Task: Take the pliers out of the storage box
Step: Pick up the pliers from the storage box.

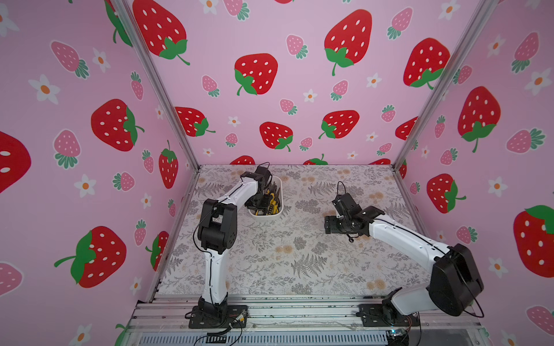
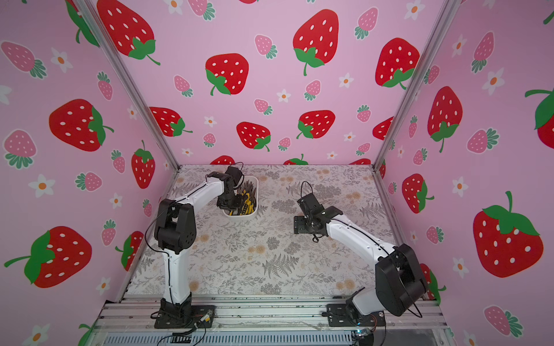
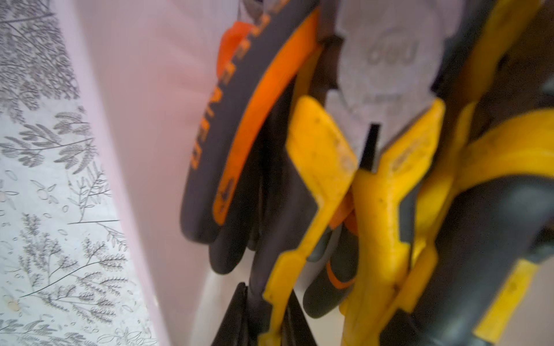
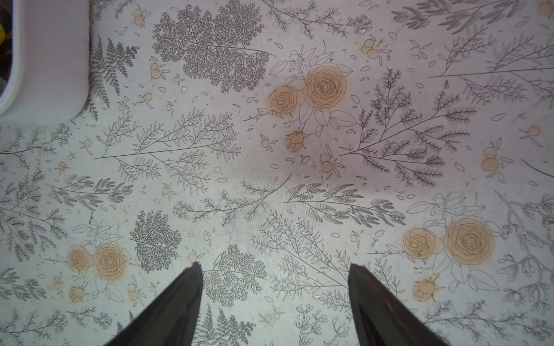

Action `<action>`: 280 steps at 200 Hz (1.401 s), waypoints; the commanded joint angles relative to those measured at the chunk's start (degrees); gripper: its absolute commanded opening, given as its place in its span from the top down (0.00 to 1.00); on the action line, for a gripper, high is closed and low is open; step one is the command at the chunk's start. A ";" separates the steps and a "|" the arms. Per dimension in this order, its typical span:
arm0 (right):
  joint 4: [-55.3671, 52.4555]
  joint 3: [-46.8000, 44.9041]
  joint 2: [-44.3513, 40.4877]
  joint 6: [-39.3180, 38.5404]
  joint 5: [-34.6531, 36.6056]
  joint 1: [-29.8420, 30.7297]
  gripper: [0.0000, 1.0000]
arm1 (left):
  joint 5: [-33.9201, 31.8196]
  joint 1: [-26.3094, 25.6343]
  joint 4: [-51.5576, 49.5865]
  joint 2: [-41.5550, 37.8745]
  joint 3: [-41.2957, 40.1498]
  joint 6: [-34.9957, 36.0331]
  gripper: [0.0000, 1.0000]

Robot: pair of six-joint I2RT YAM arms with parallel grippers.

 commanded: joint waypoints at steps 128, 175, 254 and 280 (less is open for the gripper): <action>-1.67 0.56 -5.98 0.91 -1.02 -0.06 0.20 | -4.12 -5.35 1.59 -16.53 2.26 0.28 1.00; -9.20 12.76 -2.48 1.52 -0.36 -0.05 0.15 | -3.28 -11.38 12.68 -26.96 -13.61 -1.31 1.00; -18.42 41.22 9.29 6.62 -8.96 -1.90 0.09 | -12.07 -20.22 27.30 -34.82 -29.35 -0.77 1.00; -17.53 45.39 13.83 10.05 -20.04 -3.49 0.14 | -12.16 -22.06 27.32 -33.87 -28.79 -0.91 1.00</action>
